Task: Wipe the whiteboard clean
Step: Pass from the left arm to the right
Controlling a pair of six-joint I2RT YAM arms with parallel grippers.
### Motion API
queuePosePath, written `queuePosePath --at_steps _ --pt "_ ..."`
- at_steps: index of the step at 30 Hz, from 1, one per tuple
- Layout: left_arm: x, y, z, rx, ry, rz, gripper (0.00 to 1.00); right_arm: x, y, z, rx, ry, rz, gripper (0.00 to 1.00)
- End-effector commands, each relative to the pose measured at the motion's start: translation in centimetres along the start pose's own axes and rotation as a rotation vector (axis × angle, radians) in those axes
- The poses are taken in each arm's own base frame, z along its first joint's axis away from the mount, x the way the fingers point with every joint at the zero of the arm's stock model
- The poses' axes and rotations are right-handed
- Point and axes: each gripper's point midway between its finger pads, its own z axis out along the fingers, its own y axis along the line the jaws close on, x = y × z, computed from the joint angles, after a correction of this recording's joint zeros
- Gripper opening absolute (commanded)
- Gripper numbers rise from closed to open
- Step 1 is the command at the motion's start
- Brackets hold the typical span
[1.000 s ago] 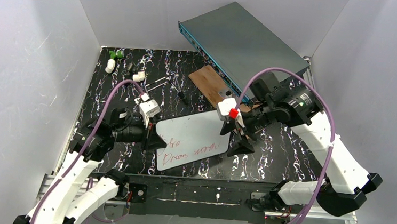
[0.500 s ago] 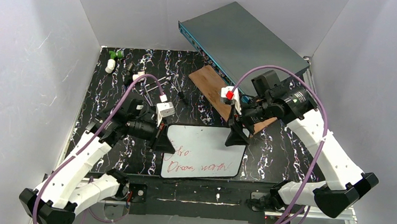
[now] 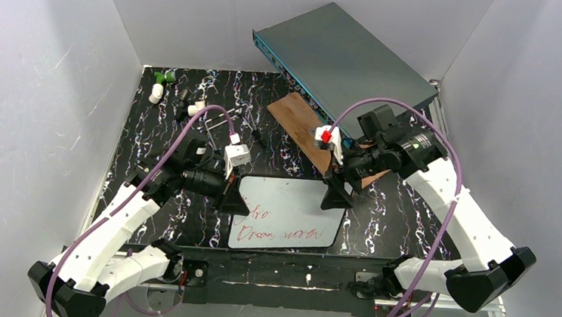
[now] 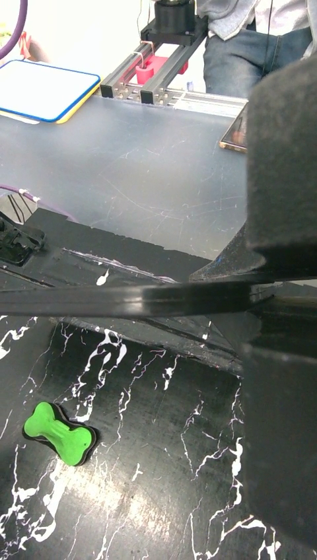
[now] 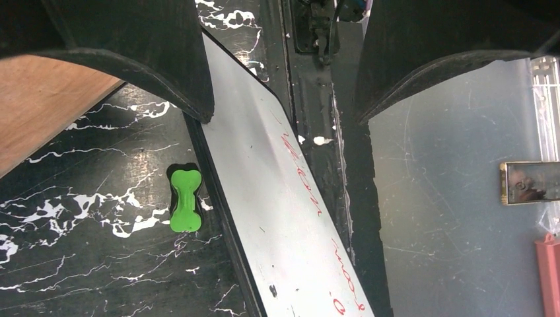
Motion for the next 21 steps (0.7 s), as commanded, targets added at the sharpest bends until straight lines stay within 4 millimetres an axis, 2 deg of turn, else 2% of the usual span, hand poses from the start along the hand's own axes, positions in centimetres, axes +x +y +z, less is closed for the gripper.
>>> queuePosePath --at_steps 1,5,8,11,13,21 --pt "-2.1 -3.7 -0.6 0.169 -0.074 0.149 0.0 -1.8 -0.1 -2.1 0.056 -0.091 -0.078 0.82" --pt "-2.6 -4.0 -0.6 0.186 -0.073 0.156 0.0 -0.9 -0.5 -1.3 0.045 -0.077 -0.053 0.82" --pt "-2.6 -4.0 -0.6 0.187 -0.072 0.156 0.0 -2.2 0.1 -2.1 0.026 -0.131 -0.036 0.82" --pt "-2.0 -3.8 -0.3 0.19 -0.06 0.141 0.0 -3.6 -0.1 -3.2 0.043 -0.197 0.016 0.82" --pt "-1.7 -3.6 -0.2 0.188 -0.053 0.131 0.0 -3.9 -0.3 -3.6 0.052 -0.219 0.053 0.81" --pt "-2.8 -3.3 -0.3 0.154 -0.077 0.164 0.0 -1.4 1.2 -2.0 -0.067 -0.188 0.106 0.79"
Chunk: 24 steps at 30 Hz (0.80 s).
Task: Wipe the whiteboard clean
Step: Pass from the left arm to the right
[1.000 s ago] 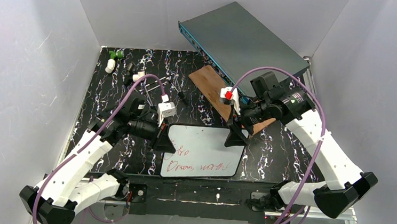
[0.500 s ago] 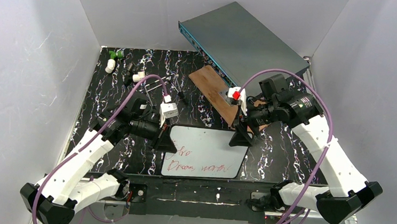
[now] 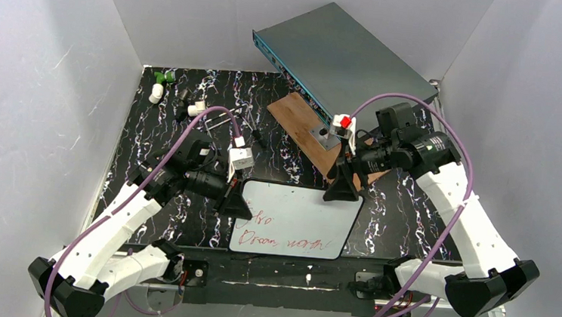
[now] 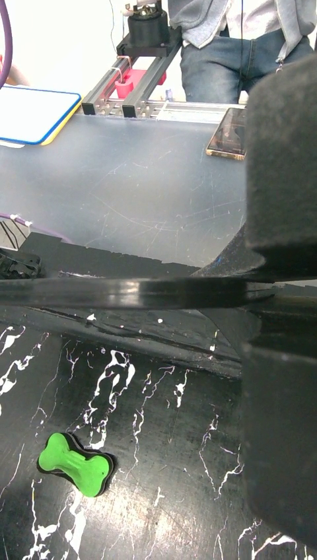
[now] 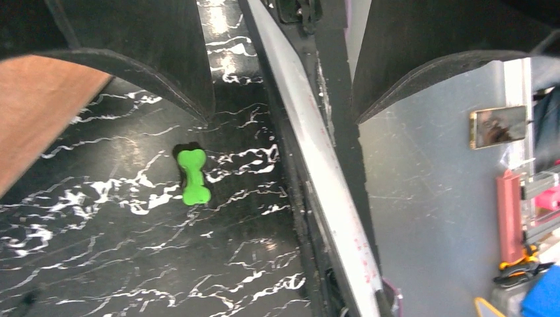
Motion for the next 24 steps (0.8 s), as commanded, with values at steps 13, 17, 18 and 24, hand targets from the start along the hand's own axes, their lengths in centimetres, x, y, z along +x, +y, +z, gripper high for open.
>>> queuePosePath --at_steps 13,17,18,24 --pt "-4.0 -2.1 -0.5 0.096 -0.115 0.151 0.0 3.7 2.6 0.9 -0.188 0.08 0.06 0.41" --pt "-4.2 -2.1 -0.5 0.095 -0.124 0.16 0.0 3.9 2.7 1.1 -0.204 0.088 0.071 0.47" --pt "-4.3 -2.0 -0.4 0.093 -0.125 0.161 0.0 4.0 2.7 1.2 -0.209 0.092 0.075 0.49" --pt "-4.3 -1.8 -0.3 0.091 -0.124 0.161 0.0 4.2 3.3 1.1 -0.239 0.092 0.066 0.22"
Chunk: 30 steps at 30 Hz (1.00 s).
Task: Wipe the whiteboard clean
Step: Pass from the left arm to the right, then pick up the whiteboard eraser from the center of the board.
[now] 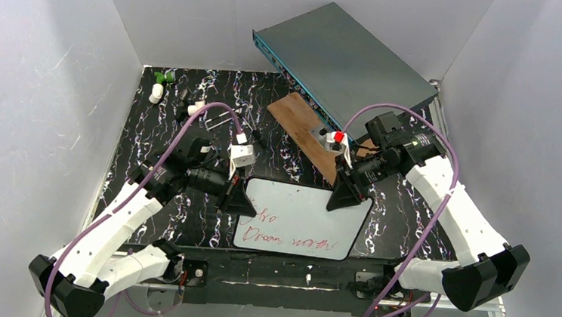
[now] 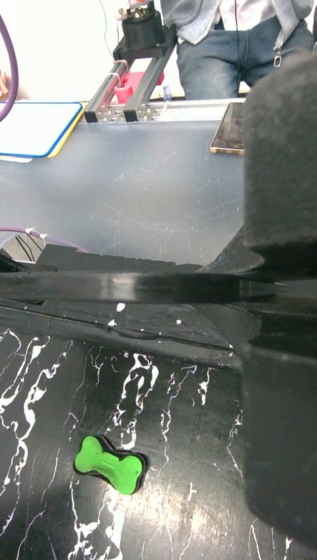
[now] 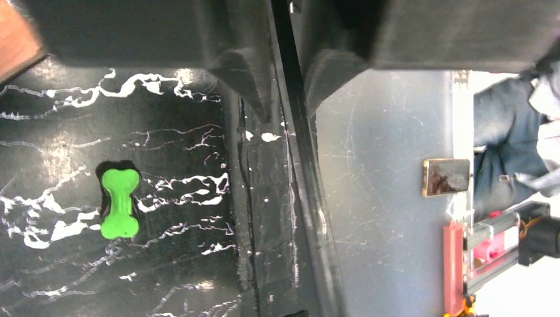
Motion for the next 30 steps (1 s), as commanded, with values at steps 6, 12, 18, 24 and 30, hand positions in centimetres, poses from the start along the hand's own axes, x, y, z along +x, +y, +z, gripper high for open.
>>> queuePosePath --at_steps 6,12,18,24,30 --pt "-2.9 -0.8 -0.3 0.03 -0.086 0.108 0.0 -0.2 1.9 -0.4 -0.052 -0.01 -0.026 0.01" --pt "-2.7 0.4 0.0 -0.025 -0.101 0.108 0.0 0.5 1.6 -1.1 0.019 -0.012 -0.068 0.01" --pt "-3.4 3.1 -0.2 -0.169 -0.119 0.098 0.51 0.9 0.0 -1.8 0.127 -0.032 -0.058 0.01" --pt "-3.1 8.9 -3.0 -0.583 -0.365 -0.046 0.98 2.4 -3.4 -5.6 0.438 -0.107 -0.023 0.01" --pt "2.9 11.3 3.1 -0.611 -0.222 -0.24 0.98 4.4 -5.7 -8.8 0.681 -0.163 0.044 0.01"
